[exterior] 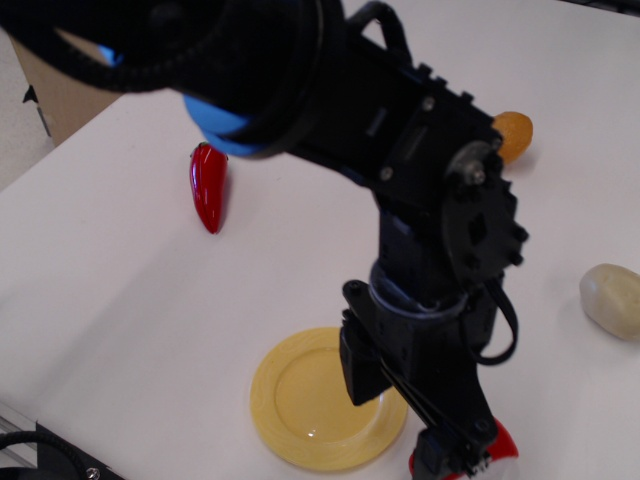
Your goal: Put sushi on plate
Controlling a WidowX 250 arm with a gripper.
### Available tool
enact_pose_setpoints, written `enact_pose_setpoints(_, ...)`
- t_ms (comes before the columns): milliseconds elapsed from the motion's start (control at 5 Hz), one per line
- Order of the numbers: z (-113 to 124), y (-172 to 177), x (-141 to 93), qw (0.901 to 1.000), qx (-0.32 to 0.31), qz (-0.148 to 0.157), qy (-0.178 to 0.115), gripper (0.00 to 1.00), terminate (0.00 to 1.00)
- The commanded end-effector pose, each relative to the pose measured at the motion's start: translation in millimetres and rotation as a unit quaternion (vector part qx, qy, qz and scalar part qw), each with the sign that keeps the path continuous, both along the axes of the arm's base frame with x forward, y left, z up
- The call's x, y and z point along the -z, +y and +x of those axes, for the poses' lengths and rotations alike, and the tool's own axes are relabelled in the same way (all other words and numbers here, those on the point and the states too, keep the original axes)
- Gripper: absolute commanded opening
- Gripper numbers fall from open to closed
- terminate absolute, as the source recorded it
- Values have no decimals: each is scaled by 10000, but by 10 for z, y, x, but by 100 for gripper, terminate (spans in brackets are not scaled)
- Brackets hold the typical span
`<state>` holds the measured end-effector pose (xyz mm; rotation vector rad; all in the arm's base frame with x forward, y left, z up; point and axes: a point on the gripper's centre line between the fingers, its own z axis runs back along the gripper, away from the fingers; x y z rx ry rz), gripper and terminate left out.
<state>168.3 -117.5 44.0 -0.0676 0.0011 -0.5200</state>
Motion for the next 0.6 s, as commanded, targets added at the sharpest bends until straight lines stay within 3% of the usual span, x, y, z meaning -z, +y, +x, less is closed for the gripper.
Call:
enact_pose_setpoints(0,-100,-31,204,9991,427,-6,16,100,0)
enact_pose_setpoints(200,-51,-8,276,9993,366,14,3,100,0)
enact_pose_setpoints(400,10,51,298,9998,166,-34,-72,0,0)
